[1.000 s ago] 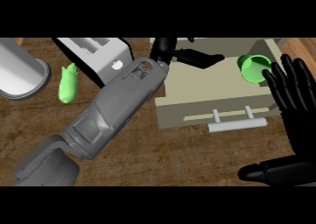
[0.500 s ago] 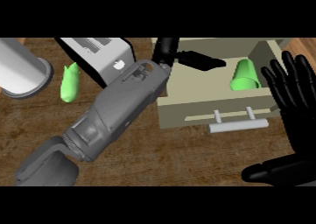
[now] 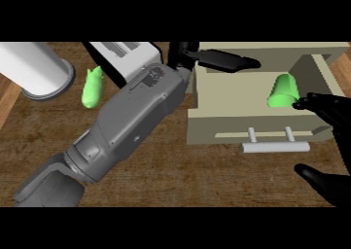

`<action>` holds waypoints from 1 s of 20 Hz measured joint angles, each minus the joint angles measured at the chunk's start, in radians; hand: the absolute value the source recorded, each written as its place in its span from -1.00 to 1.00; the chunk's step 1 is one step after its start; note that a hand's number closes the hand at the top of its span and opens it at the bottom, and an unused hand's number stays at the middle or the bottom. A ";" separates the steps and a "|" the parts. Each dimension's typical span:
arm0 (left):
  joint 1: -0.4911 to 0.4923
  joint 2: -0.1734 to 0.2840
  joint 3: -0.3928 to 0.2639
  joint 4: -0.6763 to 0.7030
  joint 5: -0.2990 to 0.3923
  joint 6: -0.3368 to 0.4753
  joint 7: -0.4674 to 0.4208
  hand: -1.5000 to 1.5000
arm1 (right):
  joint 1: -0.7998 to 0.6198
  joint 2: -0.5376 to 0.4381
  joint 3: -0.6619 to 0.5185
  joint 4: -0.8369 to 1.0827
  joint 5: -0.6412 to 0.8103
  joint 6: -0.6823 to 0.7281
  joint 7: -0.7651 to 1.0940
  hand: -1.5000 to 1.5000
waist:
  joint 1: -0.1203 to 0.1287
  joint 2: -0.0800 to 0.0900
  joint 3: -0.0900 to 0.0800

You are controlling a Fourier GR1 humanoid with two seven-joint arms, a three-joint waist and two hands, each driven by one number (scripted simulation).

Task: Pick up the cup, place it into the drawer and close the drawer

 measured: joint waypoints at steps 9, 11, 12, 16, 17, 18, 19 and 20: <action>0.209 0.150 0.049 -0.263 0.022 0.009 0.054 -1.00 | 0.084 -0.103 0.021 -0.038 0.122 0.117 -0.032 1.00 | 0.045 -0.012 -0.001; 0.279 0.187 0.049 -0.338 0.019 0.020 0.068 -1.00 | 0.088 -0.116 0.035 -0.041 0.164 0.126 -0.031 1.00 | 0.049 -0.012 -0.001; 0.313 0.207 0.053 -0.375 0.021 0.022 0.075 -1.00 | 0.095 -0.127 0.039 -0.044 0.180 0.137 -0.032 1.00 | 0.050 -0.012 -0.001; 0.464 0.300 0.070 -0.536 0.029 0.011 0.111 -1.00 | 0.090 -0.126 0.078 -0.028 0.261 0.134 -0.026 1.00 | 0.051 -0.010 -0.001; 0.495 0.319 0.075 -0.578 0.028 0.018 0.127 -1.00 | 0.088 -0.122 0.086 -0.016 0.282 0.130 -0.028 1.00 | 0.049 -0.009 -0.001; 0.528 0.344 0.089 -0.606 0.033 -0.001 0.132 -1.00 | 0.088 -0.116 0.099 -0.012 0.307 0.124 -0.028 1.00 | 0.047 -0.008 0.000; 0.574 0.364 0.094 -0.647 0.035 -0.010 0.133 -1.00 | 0.082 -0.113 0.106 -0.008 0.326 0.118 -0.025 1.00 | 0.047 -0.008 0.000; 0.616 0.384 0.103 -0.684 0.040 -0.023 0.134 -1.00 | 0.078 -0.110 0.117 0.004 0.355 0.112 -0.030 1.00 | 0.048 -0.007 -0.001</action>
